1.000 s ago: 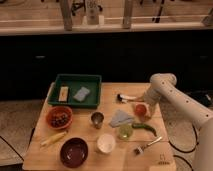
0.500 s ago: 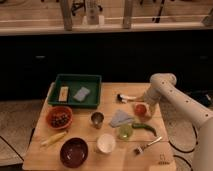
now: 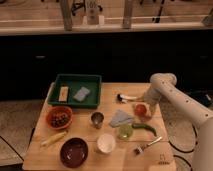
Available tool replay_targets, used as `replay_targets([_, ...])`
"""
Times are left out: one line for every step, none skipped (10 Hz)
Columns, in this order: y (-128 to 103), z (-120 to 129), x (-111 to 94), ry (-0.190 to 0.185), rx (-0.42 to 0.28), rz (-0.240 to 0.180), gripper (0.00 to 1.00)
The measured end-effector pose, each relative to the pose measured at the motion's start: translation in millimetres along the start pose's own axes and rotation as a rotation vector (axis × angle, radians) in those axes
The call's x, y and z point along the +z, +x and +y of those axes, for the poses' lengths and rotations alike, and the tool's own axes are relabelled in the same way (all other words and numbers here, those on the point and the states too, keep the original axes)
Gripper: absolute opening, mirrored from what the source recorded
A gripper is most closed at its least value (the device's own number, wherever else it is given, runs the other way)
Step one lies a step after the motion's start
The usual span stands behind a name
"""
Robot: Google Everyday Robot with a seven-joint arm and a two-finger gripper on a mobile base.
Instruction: Place apple in paper cup
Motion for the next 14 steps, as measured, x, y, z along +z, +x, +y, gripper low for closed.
replay_targets([0.3,0.3,-0.3,-0.001,-0.003,-0.001,0.80])
replay_targets([0.6,0.6,-0.5,-0.002,-0.005,-0.001,0.80])
replay_targets([0.6,0.7,-0.7,-0.003,-0.008,-0.001,0.80])
replay_targets([0.6,1.2,-0.5,-0.005,-0.010,-0.002,0.80])
replay_targets([0.7,0.9,-0.7,-0.005,-0.012,-0.002,0.80])
replay_targets([0.6,0.8,-0.7,-0.005,-0.015,-0.003,0.80])
replay_targets([0.4,1.0,-0.1,-0.007,-0.017,-0.004,0.80])
replay_targets([0.6,1.0,-0.4,-0.008,-0.020,-0.004,0.80])
replay_targets([0.5,1.2,-0.5,-0.009,-0.027,-0.006,0.80])
replay_targets([0.5,1.3,-0.3,-0.011,-0.028,-0.006,0.80])
replay_targets([0.4,1.1,-0.5,-0.011,-0.030,-0.007,0.80])
replay_targets([0.4,1.2,-0.3,-0.012,-0.032,-0.007,0.80])
replay_targets([0.3,1.3,-0.1,-0.013,-0.034,-0.008,0.80])
replay_targets([0.2,0.9,-0.1,-0.014,-0.037,-0.009,0.80])
